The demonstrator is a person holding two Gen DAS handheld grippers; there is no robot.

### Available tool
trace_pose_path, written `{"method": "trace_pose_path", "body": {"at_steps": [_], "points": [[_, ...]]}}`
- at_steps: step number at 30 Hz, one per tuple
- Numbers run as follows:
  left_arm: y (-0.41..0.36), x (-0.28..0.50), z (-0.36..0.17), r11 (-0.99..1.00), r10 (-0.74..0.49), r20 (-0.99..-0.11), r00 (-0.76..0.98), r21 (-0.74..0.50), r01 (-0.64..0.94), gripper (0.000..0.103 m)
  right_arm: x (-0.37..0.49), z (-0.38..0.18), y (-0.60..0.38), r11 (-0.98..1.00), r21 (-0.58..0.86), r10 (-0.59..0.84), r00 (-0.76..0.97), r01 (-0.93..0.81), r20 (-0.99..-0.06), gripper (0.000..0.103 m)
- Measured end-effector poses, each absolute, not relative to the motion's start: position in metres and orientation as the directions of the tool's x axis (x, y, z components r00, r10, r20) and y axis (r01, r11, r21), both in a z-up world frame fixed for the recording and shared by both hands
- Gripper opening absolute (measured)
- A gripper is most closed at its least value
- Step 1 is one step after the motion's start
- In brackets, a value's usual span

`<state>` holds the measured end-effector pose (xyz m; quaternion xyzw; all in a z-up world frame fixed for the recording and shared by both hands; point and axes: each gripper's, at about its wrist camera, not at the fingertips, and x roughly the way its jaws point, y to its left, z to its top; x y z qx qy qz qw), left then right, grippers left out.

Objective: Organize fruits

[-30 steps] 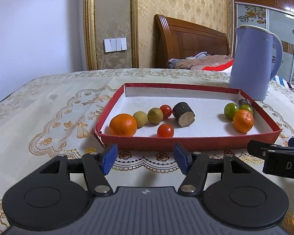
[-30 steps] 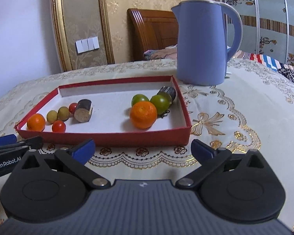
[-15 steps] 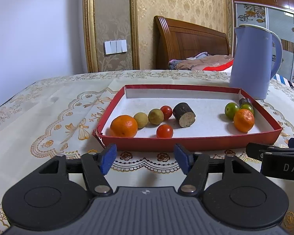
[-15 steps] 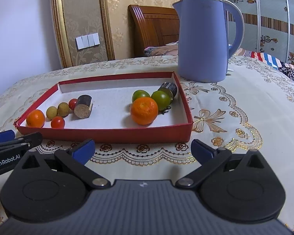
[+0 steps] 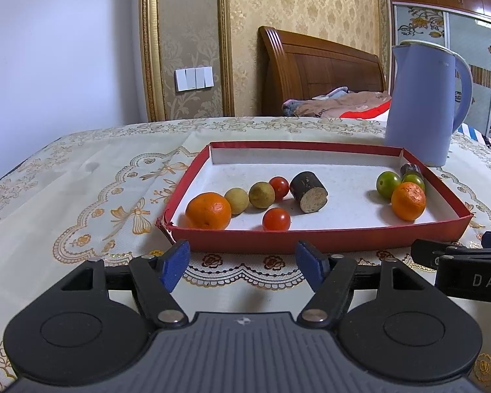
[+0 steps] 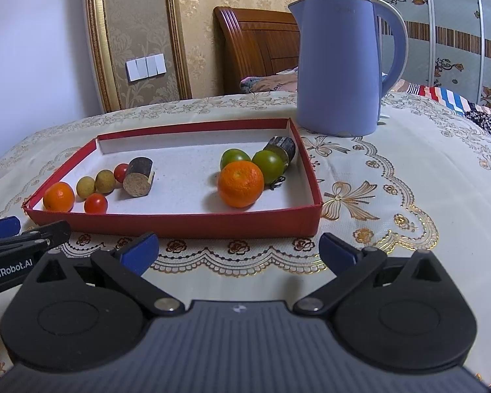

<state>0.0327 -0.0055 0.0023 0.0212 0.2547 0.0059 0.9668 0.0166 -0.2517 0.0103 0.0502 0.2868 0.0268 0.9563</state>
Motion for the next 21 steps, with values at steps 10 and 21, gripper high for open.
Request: {"method": "trace_pose_path", "body": {"at_steps": [10, 21], "points": [[-0.0058, 0.0317, 0.0022, 0.999, 0.019, -0.494, 0.869, 0.042, 0.001, 0.071, 0.0173, 0.0096, -0.2516, 0.994, 0.111, 0.08, 0.834, -0.023, -0.546, 0.103], [-0.0071, 0.0318, 0.0023, 0.999, 0.024, -0.494, 0.869, 0.052, 0.002, 0.071, 0.0173, 0.0097, -0.2515, 0.994, 0.111, 0.08, 0.834, -0.023, -0.545, 0.103]]}}
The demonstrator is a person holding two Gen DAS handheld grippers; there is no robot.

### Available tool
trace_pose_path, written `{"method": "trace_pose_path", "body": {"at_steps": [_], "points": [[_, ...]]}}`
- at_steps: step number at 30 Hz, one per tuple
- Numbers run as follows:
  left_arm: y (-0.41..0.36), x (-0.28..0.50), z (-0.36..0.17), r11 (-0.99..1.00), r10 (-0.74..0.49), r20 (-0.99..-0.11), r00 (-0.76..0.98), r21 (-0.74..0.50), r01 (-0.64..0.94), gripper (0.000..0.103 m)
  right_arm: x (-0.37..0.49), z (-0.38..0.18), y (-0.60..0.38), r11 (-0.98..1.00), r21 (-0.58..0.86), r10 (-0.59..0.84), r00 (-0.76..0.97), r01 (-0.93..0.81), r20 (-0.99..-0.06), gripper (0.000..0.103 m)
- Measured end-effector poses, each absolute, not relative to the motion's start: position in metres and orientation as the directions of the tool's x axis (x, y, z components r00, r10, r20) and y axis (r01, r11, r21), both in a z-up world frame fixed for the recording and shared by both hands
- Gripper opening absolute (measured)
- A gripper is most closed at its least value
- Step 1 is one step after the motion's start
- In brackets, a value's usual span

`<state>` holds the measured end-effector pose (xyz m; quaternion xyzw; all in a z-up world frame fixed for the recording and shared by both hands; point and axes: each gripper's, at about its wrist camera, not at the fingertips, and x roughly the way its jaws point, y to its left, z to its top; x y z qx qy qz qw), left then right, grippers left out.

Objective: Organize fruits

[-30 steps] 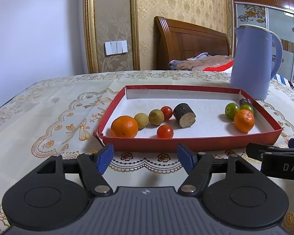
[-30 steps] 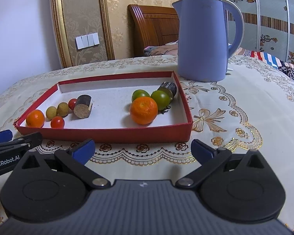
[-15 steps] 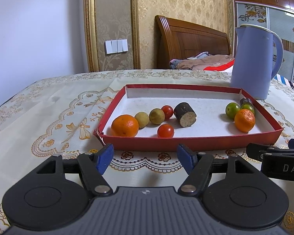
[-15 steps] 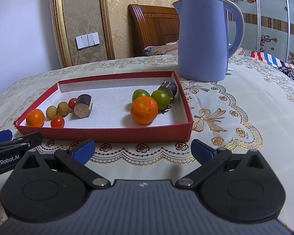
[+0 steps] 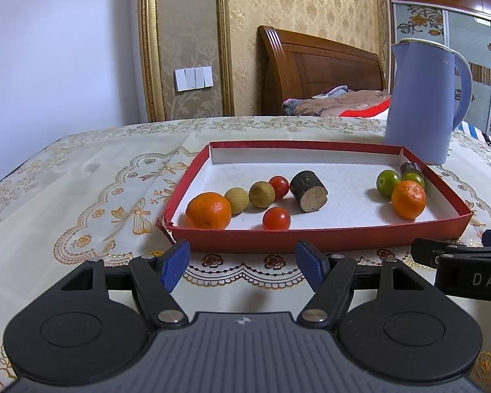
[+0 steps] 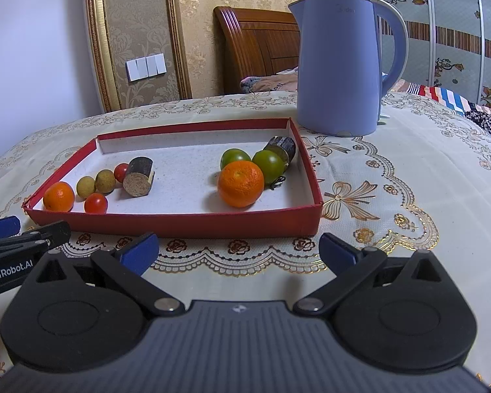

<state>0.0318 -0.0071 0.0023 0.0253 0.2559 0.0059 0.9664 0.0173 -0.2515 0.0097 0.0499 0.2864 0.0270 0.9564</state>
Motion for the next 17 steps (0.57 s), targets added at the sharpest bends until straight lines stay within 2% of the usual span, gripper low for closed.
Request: {"method": "trace_pose_path", "body": {"at_steps": [17], "points": [[0.006, 0.025, -0.003, 0.999, -0.026, -0.539, 0.842, 0.013, 0.039, 0.071, 0.017, 0.008, -0.246, 0.996, 0.084, 0.077, 0.829, -0.036, -0.555, 0.103]]}}
